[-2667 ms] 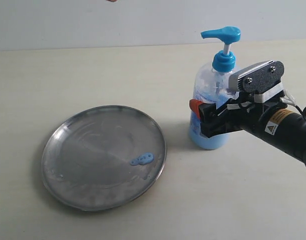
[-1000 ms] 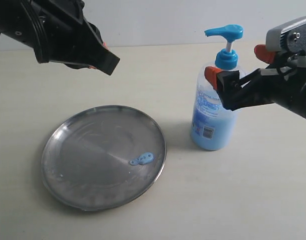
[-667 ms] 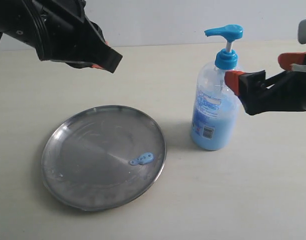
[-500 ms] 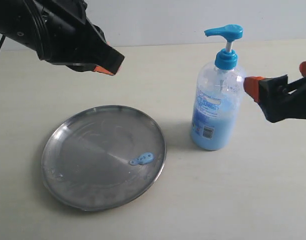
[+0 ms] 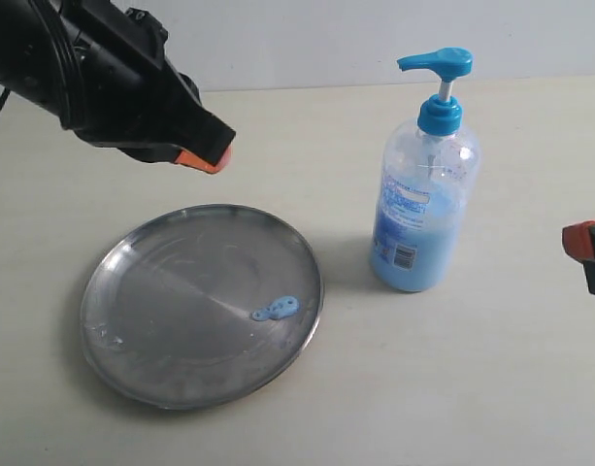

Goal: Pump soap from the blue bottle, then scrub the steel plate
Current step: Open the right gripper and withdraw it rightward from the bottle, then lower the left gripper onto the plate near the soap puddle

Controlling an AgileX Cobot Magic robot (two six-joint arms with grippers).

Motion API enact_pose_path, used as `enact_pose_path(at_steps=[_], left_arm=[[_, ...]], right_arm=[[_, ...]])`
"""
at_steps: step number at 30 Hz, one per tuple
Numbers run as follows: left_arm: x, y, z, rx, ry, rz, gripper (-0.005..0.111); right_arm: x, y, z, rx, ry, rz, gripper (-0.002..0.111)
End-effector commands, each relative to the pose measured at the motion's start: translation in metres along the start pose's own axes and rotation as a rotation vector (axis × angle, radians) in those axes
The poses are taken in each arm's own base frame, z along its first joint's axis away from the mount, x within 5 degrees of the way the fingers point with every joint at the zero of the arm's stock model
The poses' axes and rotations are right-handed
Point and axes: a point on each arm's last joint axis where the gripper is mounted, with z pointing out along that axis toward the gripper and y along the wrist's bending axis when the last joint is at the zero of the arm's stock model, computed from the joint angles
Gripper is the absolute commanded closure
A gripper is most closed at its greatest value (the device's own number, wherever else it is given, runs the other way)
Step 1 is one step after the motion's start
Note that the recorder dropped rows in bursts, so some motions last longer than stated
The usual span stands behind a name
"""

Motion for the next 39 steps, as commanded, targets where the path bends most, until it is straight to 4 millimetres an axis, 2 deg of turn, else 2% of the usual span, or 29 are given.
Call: enact_pose_path(at_steps=[1,5,10,12,16,22,29,32,39], left_arm=[[0.008,-0.001,0.002,0.016,0.027,0.000,0.106],[0.028,0.001,0.013,0.022,0.095,0.041,0.106],[0.049,0.002,0.026,0.040,0.156,0.080,0.106],[0.055,0.003,0.032,0.043,0.150,0.088,0.106],[0.063,0.006,0.045,0.039,0.102,0.100,0.106],[0.066,0.013,0.073,0.026,0.103,0.082,0.106],[0.072,0.025,0.116,-0.001,0.161,0.049,0.106],[0.077,0.030,0.132,-0.010,0.191,0.038,0.106],[0.071,0.034,0.157,0.006,0.218,-0.017,0.106]], right_arm=[[0.000,-0.001,-0.003,0.000,0.019,0.001,0.042],[0.001,0.002,-0.007,-0.033,0.005,0.029,0.053],[0.000,0.004,-0.019,-0.079,-0.056,0.052,0.080],[0.001,0.004,-0.025,-0.081,-0.088,0.056,0.090],[0.002,0.003,-0.036,-0.084,-0.147,0.061,0.102],[0.003,0.001,-0.046,-0.086,-0.204,0.066,0.103],[0.003,0.001,-0.048,-0.086,-0.214,0.066,0.103],[0.003,0.002,-0.048,-0.096,-0.213,0.079,0.107],[0.004,0.007,-0.049,-0.157,-0.209,0.059,0.108]])
